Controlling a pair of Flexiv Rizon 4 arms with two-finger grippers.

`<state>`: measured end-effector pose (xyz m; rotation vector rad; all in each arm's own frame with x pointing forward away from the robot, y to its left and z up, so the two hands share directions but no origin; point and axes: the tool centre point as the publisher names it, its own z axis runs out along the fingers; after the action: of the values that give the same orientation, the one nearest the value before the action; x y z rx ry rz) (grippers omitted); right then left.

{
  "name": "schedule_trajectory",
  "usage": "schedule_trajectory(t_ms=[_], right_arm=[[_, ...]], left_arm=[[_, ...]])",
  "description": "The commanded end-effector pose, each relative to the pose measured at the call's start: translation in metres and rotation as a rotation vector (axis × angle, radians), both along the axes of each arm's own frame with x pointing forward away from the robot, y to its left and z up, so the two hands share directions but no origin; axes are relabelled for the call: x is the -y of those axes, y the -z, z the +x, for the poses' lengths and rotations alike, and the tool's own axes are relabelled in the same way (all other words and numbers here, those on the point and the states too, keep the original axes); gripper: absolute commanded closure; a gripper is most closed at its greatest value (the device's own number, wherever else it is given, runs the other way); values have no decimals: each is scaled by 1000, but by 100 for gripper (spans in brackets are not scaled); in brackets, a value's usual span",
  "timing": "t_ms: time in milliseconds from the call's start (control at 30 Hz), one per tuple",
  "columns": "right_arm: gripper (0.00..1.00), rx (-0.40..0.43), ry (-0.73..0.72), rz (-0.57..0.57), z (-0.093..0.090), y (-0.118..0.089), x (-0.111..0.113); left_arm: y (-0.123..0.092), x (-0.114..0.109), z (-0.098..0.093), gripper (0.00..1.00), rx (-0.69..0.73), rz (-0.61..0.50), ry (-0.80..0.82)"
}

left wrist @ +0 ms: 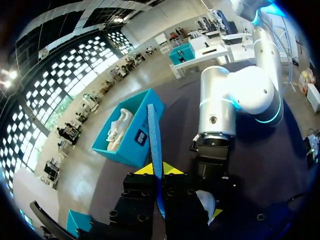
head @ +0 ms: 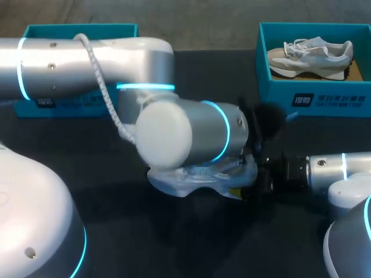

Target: Take the shoe out of the shoebox, open the shoe tongue, remove and reinsert the insole, then place the shoe into the shoebox

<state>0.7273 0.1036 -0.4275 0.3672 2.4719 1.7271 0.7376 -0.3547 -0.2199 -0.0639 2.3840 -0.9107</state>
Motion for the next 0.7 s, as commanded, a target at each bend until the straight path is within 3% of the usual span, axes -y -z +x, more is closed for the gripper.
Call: schedule_trajectory(t_ms=[33,700], right_arm=[[100,1,2,-1,0,0,-1],[100,1,2,-1,0,0,-1]], left_arm=[[-9,-2,7,100,-40,13,8],[-43,-12,8,100,-277,28,10]])
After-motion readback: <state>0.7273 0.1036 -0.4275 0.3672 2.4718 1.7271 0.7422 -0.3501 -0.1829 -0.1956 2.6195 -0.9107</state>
